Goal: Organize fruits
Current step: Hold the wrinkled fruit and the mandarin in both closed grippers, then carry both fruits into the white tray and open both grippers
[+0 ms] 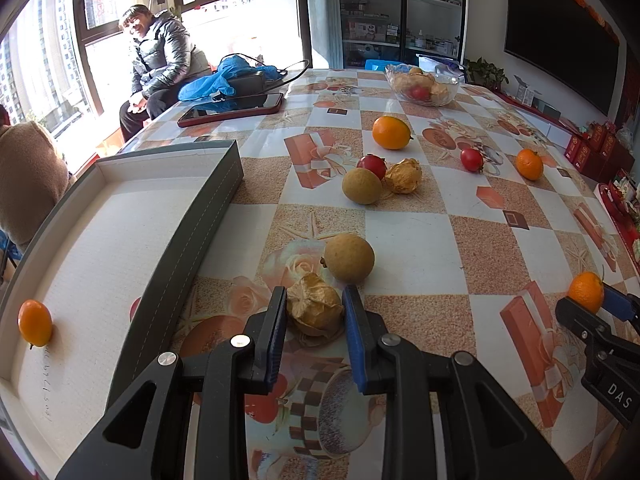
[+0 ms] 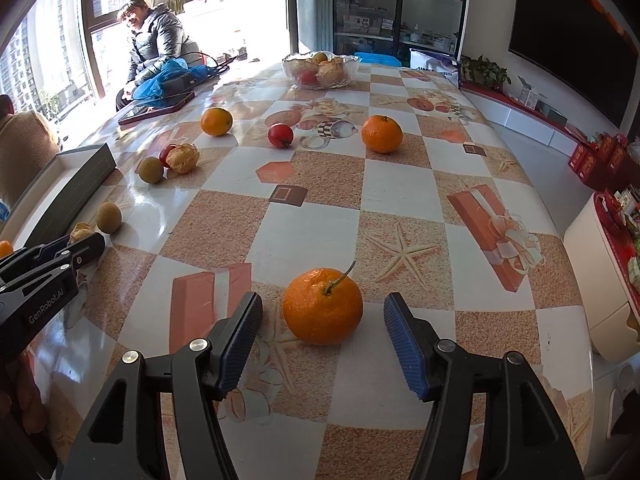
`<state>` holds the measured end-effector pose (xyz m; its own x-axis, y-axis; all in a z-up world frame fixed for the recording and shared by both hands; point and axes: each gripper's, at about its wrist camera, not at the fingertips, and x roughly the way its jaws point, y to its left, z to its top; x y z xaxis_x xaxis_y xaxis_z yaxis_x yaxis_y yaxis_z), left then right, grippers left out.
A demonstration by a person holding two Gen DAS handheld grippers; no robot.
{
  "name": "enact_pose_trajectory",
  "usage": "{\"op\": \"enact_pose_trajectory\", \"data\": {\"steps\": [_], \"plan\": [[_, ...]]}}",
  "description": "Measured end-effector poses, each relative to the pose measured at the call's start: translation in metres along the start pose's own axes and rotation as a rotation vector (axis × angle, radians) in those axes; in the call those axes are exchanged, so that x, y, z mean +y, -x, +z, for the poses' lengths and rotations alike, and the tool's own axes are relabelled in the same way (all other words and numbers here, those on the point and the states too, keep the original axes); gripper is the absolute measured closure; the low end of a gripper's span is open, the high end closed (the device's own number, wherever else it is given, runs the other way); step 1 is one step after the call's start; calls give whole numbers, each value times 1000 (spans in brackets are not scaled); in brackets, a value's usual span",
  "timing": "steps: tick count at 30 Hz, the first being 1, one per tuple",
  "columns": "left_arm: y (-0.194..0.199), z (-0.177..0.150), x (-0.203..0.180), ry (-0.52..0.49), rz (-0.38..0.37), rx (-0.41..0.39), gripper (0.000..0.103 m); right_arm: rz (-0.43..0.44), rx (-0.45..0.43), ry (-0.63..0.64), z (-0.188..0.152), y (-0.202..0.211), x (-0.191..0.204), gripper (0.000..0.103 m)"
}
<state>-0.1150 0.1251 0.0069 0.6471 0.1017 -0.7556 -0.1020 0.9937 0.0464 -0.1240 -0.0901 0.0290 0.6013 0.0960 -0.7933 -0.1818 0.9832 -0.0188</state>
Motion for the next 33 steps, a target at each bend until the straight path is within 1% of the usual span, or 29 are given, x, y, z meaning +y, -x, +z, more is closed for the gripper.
{"op": "enact_pose_trajectory", "data": {"steps": [1,2,4,5,13,15,20,24,26,29,33], "plan": [[0,0,1,1,0,0,73,-3,-7,-8,0,1,-1,47],[0,0,0,1,-1,0,73,-5,-12,-18,-1,2,-3,55],[0,0,1,1,-1,0,73,-2,-18,-33,-1,3,-6,63],[0,0,1,1,-1,0,73,2,-20,-38,-1,3,-6,65],[0,0,0,2,-4,0,73,-3,-19,-34,-1,3,-6,65],[2,-2,-2,-4,-10,0,75,-7,-18,-30,-1,3,-6,65],[12,-11,-11,-24,-36,9,75,-15,-16,-19,-1,2,-5,65],[19,-13,-15,-21,-88,52,75,-20,-11,-12,-1,2,-4,65],[21,-12,-13,-8,-123,78,75,-23,5,-9,0,2,-3,65],[29,-8,-4,21,-164,84,75,-10,45,-9,1,4,-2,65],[46,1,5,15,-174,65,75,46,97,-46,5,5,-3,65]]}}
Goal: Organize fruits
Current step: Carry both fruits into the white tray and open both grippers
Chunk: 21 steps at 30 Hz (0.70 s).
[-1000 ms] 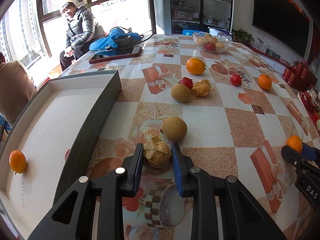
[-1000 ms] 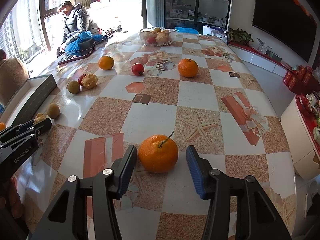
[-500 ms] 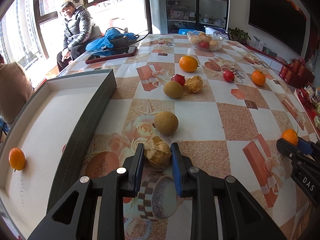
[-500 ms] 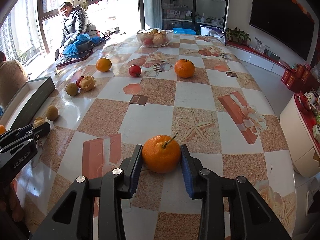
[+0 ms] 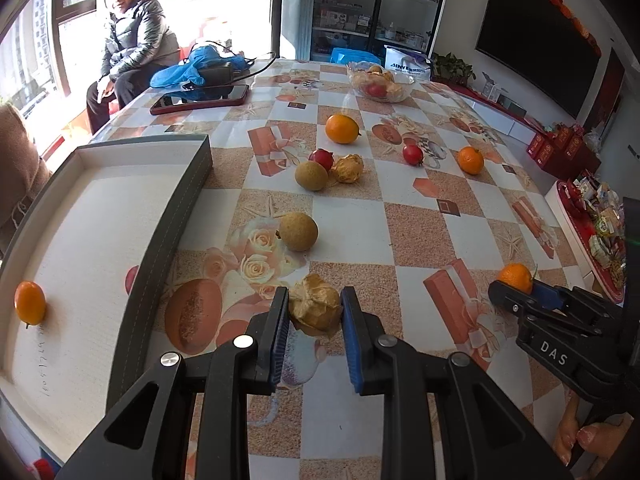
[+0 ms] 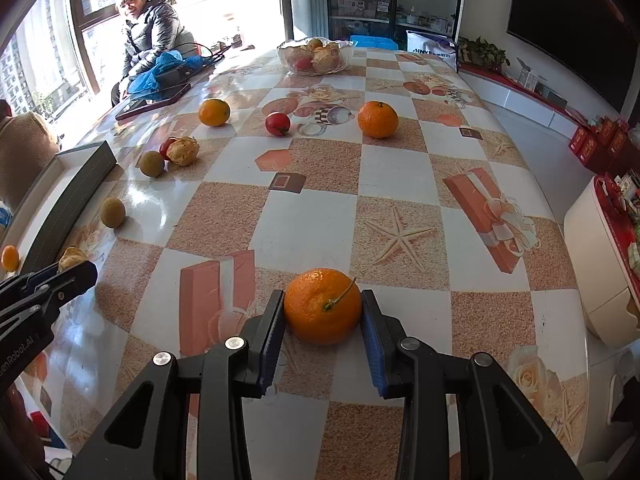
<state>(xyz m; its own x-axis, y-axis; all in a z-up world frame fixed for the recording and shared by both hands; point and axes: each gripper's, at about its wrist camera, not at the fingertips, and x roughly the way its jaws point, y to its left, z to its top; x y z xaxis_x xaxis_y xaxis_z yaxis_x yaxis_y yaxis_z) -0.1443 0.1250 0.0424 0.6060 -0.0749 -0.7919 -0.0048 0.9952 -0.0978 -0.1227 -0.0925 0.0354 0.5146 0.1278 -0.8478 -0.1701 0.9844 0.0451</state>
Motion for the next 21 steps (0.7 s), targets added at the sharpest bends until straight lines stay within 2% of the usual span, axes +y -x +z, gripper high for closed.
{"op": "enact_pose_trajectory", "data": {"steps": [5,8,12,17,21], "plan": [[24,14,21,4,10,-9,75,77,49,-23,11,2,10,65],[35,24,47,38,15,-6,75,127,54,-18,22,10,22,65],[44,32,86,79,59,0,75,190,64,-4,37,15,44,65],[45,37,132,126,122,17,75,259,89,34,56,15,83,65],[31,32,160,179,127,80,75,302,96,109,69,14,128,65]]}}
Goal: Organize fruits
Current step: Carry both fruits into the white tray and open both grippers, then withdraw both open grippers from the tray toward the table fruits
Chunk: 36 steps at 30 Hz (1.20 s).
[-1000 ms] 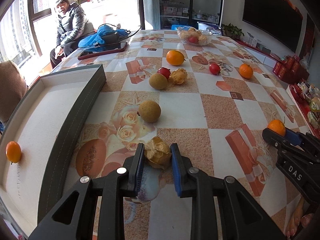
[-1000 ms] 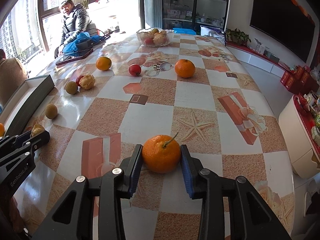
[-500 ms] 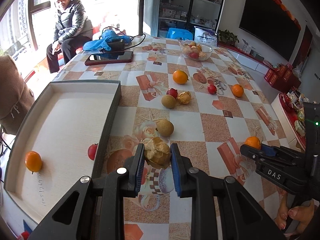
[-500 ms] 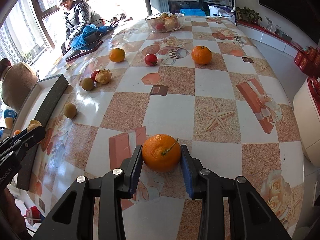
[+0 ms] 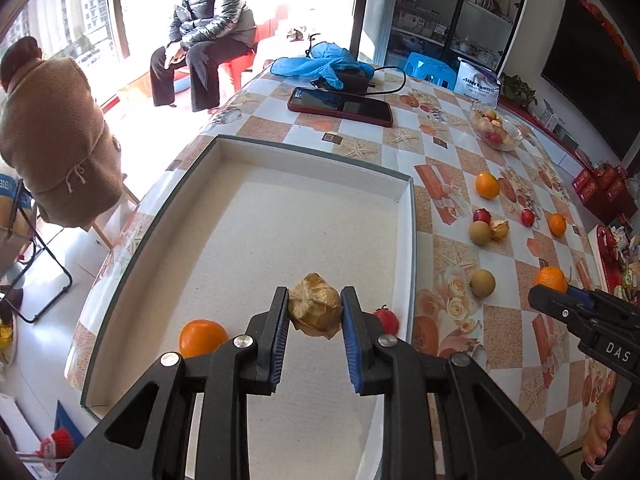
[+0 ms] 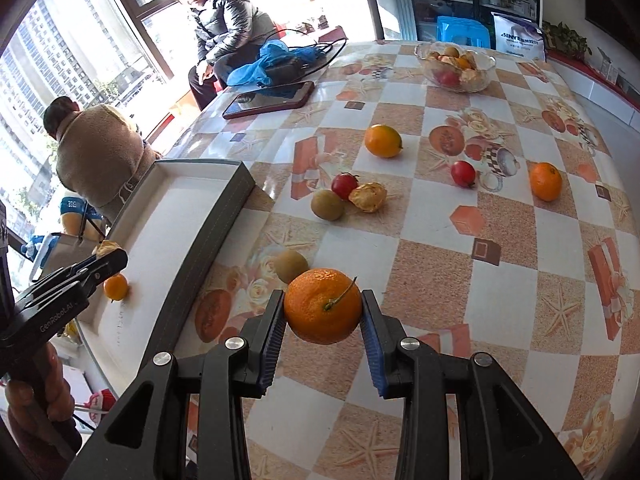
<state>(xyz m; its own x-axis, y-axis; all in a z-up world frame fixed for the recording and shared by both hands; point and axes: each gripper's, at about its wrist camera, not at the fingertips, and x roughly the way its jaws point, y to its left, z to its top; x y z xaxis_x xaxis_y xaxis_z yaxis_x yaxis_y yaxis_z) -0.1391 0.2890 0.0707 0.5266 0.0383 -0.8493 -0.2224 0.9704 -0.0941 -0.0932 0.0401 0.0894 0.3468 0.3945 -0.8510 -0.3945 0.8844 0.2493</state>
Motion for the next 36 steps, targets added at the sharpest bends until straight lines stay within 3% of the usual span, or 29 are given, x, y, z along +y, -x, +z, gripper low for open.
{"op": "enact_pose_trajectory", "data": {"steps": [4,9,18,19,21,23,25,27,29,34,35,36], "plan": [[-13,-3,15,32,2,40,75,49,27,64,18,-18,42,65],[-12,7,30,50,18,24,75,84,57,136,37,-40,87,65],[-24,9,46,45,71,41,73,124,116,185,50,-74,129,65],[-26,8,46,41,75,40,69,122,122,190,49,-77,131,65],[-28,7,47,39,80,38,50,119,132,196,49,-82,134,65],[-27,6,48,35,98,24,26,120,144,193,48,-85,134,64],[-25,5,48,30,104,13,23,129,153,183,49,-87,133,63],[-27,6,49,26,108,24,22,144,148,178,49,-86,132,38],[-27,6,49,26,122,30,21,140,125,175,50,-81,130,23],[-18,9,42,26,120,8,21,115,67,133,55,-62,111,22],[-15,10,38,18,119,-2,21,104,54,120,56,-58,104,7],[-11,10,32,6,115,-15,21,95,28,106,57,-52,95,0]]}}
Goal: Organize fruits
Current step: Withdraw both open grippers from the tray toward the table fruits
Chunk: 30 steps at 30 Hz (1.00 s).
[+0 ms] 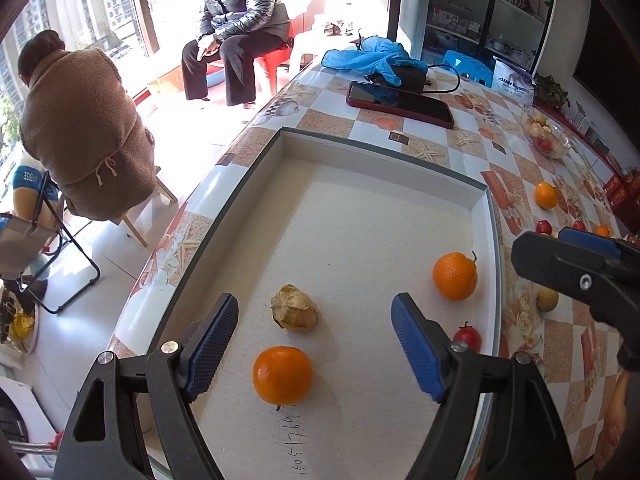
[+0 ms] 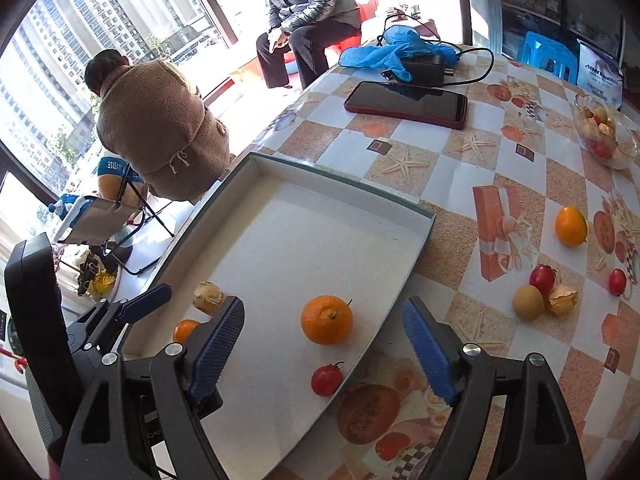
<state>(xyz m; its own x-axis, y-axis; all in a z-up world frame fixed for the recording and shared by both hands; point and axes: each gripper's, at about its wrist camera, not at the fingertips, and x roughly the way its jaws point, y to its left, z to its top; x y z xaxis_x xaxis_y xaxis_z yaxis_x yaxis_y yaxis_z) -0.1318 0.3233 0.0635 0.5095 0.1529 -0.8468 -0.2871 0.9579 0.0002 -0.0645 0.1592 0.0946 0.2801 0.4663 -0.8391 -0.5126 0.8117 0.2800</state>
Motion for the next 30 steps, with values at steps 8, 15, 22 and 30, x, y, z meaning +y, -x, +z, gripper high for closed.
{"op": "enact_pose_trajectory", "data": {"steps": [8,15,22,30], "plan": [[32,2,-75,-155,-131,-78,21,-185,-92,-172,-23,49,-100,0],[19,-22,-175,-317,-162,-71,21,-390,-17,-329,-81,54,-196,0],[-21,-29,-215,-293,-74,-95,21,-520,-71,-331,-135,70,-233,0],[-49,-29,-218,-210,-116,-25,19,-530,-143,-301,-147,75,-226,0]]}}
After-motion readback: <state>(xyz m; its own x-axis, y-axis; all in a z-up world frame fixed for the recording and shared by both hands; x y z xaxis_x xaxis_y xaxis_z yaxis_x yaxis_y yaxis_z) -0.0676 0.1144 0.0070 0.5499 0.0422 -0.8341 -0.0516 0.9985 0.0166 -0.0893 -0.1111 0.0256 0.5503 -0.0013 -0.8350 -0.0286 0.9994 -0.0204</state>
